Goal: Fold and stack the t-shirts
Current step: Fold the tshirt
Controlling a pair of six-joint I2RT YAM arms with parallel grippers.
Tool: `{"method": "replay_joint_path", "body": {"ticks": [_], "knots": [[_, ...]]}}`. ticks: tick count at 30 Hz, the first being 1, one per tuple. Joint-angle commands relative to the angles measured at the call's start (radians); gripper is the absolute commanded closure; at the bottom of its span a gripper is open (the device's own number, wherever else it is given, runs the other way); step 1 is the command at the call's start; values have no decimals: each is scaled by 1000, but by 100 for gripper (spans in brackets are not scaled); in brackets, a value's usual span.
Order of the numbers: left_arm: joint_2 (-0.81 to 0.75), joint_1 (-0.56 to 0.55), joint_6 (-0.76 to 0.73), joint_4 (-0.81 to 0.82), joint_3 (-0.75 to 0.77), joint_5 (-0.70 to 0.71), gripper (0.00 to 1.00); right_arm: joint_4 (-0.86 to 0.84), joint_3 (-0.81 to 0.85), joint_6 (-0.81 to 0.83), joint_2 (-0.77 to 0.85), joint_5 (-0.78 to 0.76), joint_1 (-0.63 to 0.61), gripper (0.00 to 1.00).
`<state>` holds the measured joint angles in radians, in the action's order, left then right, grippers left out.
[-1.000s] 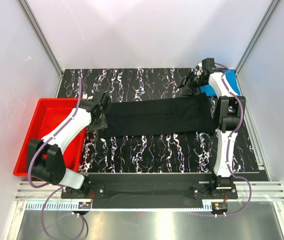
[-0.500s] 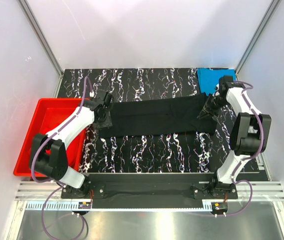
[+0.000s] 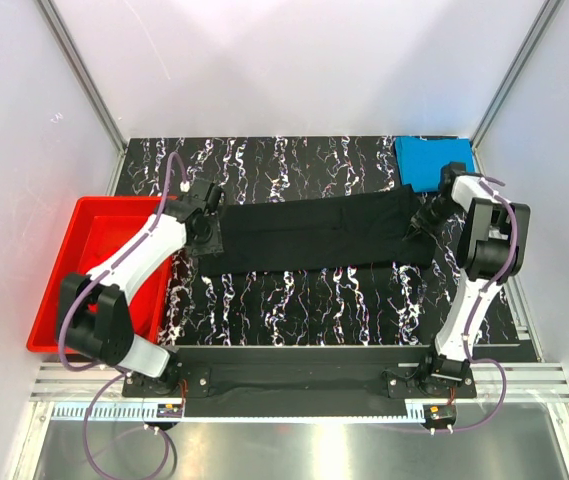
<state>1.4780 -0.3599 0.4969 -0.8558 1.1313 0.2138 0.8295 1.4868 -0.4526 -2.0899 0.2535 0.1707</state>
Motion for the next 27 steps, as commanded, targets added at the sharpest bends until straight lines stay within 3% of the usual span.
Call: {"method": "replay_joint_path", "body": {"ticks": [1,4,8,13,18,23,27], "knots": [[-62,-4,-26,-18,33,6,57,-58,93,-3,-67,-144,27,99],[-91,-4,-32,-17,31,12,57,-20,167,28,-90,-171,27,96],[-96,-4,-32,-15,53,7,56,40,252,94,-127,-184,26,78],[-90,-4,-26,-43,96,16,56,95,297,115,-52,-203,-17,67],[-119,-4,-24,-66,140,67,56,128,317,92,74,-214,-181,41],[-197,-4,-5,-77,160,122,56,138,436,25,44,-140,-364,40],[-257,-5,15,-92,150,127,55,161,616,-38,-99,-108,-519,40]]}}
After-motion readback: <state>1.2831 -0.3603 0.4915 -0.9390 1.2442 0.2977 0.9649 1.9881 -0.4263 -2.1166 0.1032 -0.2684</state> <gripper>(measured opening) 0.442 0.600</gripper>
